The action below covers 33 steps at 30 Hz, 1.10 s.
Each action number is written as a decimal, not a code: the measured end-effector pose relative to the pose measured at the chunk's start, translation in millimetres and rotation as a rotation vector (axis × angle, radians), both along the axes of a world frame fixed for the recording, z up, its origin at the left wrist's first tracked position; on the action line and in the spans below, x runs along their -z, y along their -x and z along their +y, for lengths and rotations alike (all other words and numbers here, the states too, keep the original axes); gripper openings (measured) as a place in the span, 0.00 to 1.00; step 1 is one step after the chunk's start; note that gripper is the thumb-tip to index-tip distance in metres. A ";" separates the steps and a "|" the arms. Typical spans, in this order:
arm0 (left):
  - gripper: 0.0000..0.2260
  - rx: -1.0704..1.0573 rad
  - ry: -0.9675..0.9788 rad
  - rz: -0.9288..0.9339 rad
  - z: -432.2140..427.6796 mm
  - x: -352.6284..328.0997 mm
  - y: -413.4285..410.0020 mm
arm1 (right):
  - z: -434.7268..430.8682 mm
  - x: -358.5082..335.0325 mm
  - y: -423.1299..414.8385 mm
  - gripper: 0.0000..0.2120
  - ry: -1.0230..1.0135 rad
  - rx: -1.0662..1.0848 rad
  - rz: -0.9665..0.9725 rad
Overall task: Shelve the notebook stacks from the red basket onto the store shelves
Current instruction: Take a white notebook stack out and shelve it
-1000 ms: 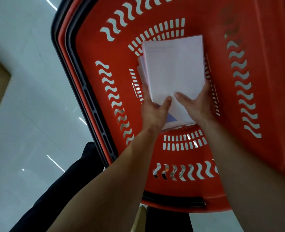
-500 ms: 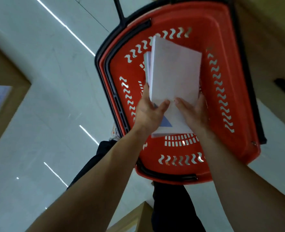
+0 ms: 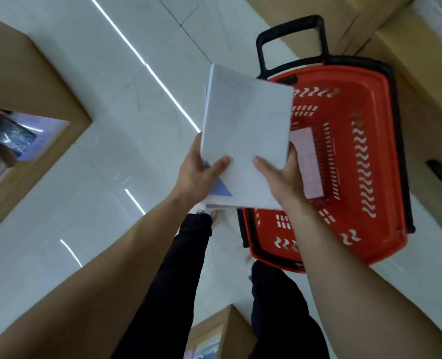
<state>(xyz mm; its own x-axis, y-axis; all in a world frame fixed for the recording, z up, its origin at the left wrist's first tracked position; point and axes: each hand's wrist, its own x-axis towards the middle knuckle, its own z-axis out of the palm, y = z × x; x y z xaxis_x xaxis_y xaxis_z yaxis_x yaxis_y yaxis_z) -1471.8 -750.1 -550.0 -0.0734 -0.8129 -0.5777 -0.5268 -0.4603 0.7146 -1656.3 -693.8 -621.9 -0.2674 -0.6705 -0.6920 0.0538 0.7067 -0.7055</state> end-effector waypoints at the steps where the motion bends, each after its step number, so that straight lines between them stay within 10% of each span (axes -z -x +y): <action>1: 0.28 -0.010 -0.001 -0.014 3.2 6.7 -8.0 | -0.1 4.2 -8.5 0.37 -0.006 -0.013 0.019; 21: 0.36 -0.152 0.002 -0.020 24.4 30.7 -22.7 | -1.9 -16.1 -40.6 0.38 0.028 0.009 0.269; 33: 0.32 0.054 0.136 0.130 -3.1 -176.8 69.6 | 2.6 -241.3 52.9 0.38 0.133 0.183 0.379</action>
<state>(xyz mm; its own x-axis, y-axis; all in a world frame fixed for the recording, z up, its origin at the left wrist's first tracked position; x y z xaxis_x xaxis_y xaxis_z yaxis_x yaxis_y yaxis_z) -1541.5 -753.2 -373.2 -0.1859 -0.8757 -0.4456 -0.4472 -0.3285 0.8320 -1709.2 -691.3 -380.5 -0.6084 -0.6653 -0.4326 -0.1106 0.6109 -0.7840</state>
